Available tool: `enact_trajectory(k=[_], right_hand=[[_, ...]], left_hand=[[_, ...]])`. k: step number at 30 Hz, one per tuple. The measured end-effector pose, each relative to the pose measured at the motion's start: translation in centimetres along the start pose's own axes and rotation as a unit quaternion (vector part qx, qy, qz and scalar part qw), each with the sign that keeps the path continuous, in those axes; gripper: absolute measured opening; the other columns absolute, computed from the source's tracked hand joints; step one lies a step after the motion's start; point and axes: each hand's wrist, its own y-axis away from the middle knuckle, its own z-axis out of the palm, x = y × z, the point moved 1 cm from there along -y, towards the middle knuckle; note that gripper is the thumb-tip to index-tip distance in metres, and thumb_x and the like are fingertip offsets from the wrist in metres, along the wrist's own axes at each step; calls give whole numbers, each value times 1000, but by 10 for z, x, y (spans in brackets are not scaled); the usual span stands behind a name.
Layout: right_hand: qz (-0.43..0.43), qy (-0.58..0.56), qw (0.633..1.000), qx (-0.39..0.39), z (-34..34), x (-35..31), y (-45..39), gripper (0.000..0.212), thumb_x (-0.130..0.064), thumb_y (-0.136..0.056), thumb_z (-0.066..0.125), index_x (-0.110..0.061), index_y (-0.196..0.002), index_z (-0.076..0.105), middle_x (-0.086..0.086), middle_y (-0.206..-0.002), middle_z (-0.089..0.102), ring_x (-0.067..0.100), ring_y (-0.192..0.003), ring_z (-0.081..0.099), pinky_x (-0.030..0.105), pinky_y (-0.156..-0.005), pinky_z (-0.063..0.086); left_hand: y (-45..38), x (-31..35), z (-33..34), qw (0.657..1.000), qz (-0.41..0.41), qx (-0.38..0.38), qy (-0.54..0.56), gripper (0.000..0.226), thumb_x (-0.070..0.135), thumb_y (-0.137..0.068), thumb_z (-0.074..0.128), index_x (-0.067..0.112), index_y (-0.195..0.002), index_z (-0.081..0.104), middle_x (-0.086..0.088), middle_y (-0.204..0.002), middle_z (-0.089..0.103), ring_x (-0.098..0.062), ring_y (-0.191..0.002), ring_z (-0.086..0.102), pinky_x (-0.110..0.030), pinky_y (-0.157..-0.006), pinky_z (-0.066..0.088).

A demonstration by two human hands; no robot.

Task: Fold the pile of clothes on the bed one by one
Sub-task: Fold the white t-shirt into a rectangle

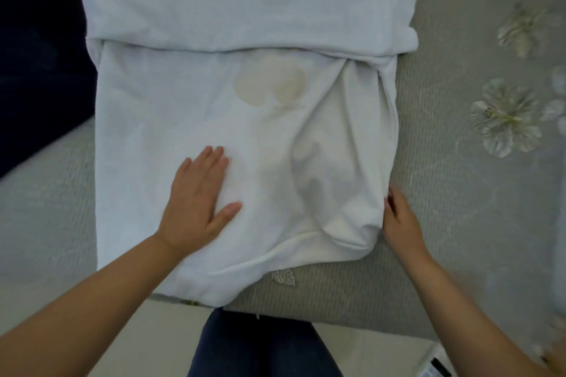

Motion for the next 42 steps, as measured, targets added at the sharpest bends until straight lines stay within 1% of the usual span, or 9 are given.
enact_trajectory(k=[6, 10, 13, 22, 25, 28, 32, 36, 42], right_hand=[[68, -69, 995, 15, 3, 16, 35, 29, -15, -96, 43, -15, -72, 59, -1, -73, 58, 17, -75, 51, 7, -62, 40], [75, -43, 994, -66, 8, 19, 65, 5, -18, -90, 56, -15, -94, 54, -8, -84, 54, 10, -79, 50, 11, -69, 39], [61, -15, 998, 6, 8, 20, 73, 25, -10, -87, 59, -3, -109, 50, -2, -87, 49, 12, -77, 46, 5, -54, 36], [-99, 219, 964, 112, -64, 25, 106, 16, -7, -82, 63, -6, -78, 47, 13, -76, 46, 21, -69, 41, 27, -54, 12], [-91, 316, 940, 93, -46, 28, 108, 24, -15, -89, 56, 3, -104, 55, 23, -100, 51, 29, -79, 50, 27, -60, 22], [-111, 418, 902, -11, -14, 39, 114, 62, -30, -90, 55, 2, -137, 31, 21, -125, 44, 29, -102, 52, 29, -76, 40], [-257, 487, 835, -6, 12, 69, 121, 106, -57, -38, 84, -2, -122, 49, 20, -119, 61, 36, -100, 63, 47, -76, 52], [-340, 406, 846, 65, 12, 91, 106, 53, -46, -94, 34, -4, -125, 42, 17, -136, 46, 48, -112, 51, 56, -83, 48], [-404, 389, 826, 55, -13, 81, 83, 40, 6, -72, 33, 15, -97, 64, 31, -99, 65, 53, -87, 60, 64, -62, 46]], left_hand=[[56, 36, 37, 982, 150, -5, -118, 75, 66, -87, 23, 5, -128, 36, -6, -151, 18, -17, -143, -1, -49, -108, 13], [88, 40, 41, 971, 117, -52, -202, 97, 64, -57, 70, 3, -125, 37, -19, -129, 52, -34, -135, 29, -58, -97, 35], [104, 42, 38, 973, 43, -108, -197, 108, 40, -33, 89, 1, -123, 44, -24, -122, 56, -44, -110, 54, -64, -81, 43], [110, 50, 25, 984, -9, -50, -173, 28, 6, -64, 45, -6, -77, 67, -25, -79, 66, -41, -70, 66, -49, -66, 52], [116, 47, 15, 981, 24, -14, -194, 21, 1, -60, 47, -4, -69, 65, -21, -66, 62, -33, -57, 63, -39, -71, 41], [127, 44, 6, 970, 26, 3, -243, 31, 3, -63, 32, -4, -64, 63, -19, -67, 63, -36, -68, 67, -42, -76, 42], [138, 40, 4, 962, -34, -29, -271, 33, 3, -68, 32, -7, -67, 64, -22, -77, 67, -44, -80, 66, -50, -67, 52], [137, 39, 15, 972, -126, -27, -196, 34, 1, -67, 38, -12, -84, 65, -31, -95, 64, -52, -90, 60, -55, -70, 51], [137, 10, 18, 953, -253, -56, -158, 67, -16, -66, 53, -1, -131, 43, -24, -136, 41, -39, -129, 32, -47, -98, 28]])
